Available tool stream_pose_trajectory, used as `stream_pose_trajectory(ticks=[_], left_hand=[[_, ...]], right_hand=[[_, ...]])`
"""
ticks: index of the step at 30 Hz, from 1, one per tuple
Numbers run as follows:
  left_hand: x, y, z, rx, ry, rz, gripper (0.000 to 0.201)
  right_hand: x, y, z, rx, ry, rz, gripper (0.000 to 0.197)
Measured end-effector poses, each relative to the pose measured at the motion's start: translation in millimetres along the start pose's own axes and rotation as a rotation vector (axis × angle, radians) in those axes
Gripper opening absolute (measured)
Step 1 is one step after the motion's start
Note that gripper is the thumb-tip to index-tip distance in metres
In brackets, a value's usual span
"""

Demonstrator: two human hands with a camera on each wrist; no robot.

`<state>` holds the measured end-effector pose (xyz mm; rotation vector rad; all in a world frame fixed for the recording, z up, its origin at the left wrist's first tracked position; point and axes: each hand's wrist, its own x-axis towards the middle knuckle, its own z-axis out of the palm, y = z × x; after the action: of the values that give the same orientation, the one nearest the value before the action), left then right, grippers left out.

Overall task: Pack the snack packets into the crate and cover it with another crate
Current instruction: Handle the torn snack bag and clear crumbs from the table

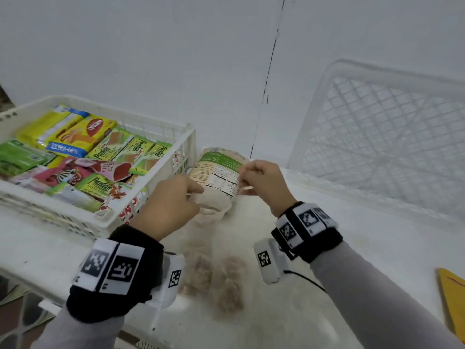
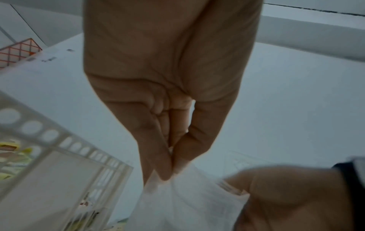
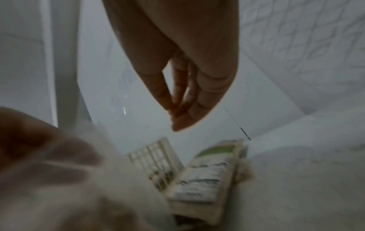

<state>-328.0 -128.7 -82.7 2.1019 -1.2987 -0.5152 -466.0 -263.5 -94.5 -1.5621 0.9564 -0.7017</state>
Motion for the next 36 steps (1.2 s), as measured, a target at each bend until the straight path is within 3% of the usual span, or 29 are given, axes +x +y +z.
stream_pose_trajectory(ticks=[3, 5, 10, 14, 20, 22, 25, 29, 34, 36], left_hand=[[-3, -5, -2, -0.03, 0.013, -0.022, 0.04], [-5, -9, -1, -0.045, 0.012, -0.031, 0.04], [-10, -16, 0, -0.052, 0.012, -0.051, 0.043], [-12, -18, -1, -0.058, 0.024, -0.065, 0.044], [-12, -19, 0, -0.075, 0.04, -0.09, 0.041], [-12, -18, 2, -0.08, 0.041, -0.091, 0.041], [-12, -18, 4, -0.077, 0.035, -0.09, 0.041], [-12, -16, 5, -0.054, 0.035, -0.093, 0.042], [-14, -14, 1, -0.036, 0.041, -0.104, 0.043], [-16, -15, 0, -0.03, 0.04, -0.114, 0.043]], right_hand=[[26, 21, 7, -0.168, -0.16, 0.337, 0.004], [36, 30, 16, -0.219, -0.175, 0.496, 0.03], [46, 41, 29, 0.106, -0.097, 0.677, 0.02], [47, 37, 28, 0.347, -0.103, 0.698, 0.006], [65, 9, -7, 0.769, 0.008, 0.656, 0.007], [72, 5, -22, 0.817, 0.037, 0.616, 0.005], [79, 8, -34, 0.825, 0.049, 0.583, 0.017], [79, 21, -25, 0.625, -0.022, 0.542, 0.014], [78, 32, -13, 0.02, -0.117, 0.438, 0.013], [83, 32, -11, -0.221, -0.171, 0.393, 0.023]])
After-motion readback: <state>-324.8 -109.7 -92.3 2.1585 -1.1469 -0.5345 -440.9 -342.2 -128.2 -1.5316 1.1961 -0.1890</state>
